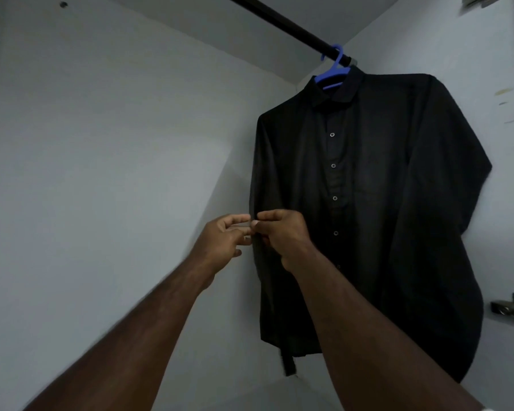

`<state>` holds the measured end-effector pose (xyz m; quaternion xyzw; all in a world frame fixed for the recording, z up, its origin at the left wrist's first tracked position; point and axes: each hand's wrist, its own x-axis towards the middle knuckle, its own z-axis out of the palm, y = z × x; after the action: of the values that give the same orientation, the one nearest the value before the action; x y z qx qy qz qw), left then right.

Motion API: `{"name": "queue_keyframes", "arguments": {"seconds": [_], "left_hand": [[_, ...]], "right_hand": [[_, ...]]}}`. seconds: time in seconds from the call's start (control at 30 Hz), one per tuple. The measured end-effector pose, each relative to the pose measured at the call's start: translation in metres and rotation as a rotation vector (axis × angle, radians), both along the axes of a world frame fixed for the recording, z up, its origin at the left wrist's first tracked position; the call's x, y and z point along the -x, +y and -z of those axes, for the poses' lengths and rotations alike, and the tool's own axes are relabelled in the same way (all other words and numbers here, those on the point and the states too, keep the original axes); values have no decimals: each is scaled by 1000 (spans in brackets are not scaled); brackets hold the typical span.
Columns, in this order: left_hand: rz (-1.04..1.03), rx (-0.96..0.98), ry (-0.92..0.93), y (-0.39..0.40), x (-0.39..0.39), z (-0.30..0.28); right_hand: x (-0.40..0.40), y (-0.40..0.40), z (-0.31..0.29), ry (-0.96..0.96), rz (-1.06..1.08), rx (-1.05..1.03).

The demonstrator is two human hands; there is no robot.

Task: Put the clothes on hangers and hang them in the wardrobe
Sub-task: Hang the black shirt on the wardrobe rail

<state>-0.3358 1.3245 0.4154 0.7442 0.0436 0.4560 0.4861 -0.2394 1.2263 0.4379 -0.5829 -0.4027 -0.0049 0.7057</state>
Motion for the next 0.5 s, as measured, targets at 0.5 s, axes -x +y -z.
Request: {"name": "queue_keyframes", "arguments": {"seconds": [0.5], "left_hand": [[151,739,10,3,-45,30]], "right_hand": [[-34,-53,-7,117,-18,-89]]}}
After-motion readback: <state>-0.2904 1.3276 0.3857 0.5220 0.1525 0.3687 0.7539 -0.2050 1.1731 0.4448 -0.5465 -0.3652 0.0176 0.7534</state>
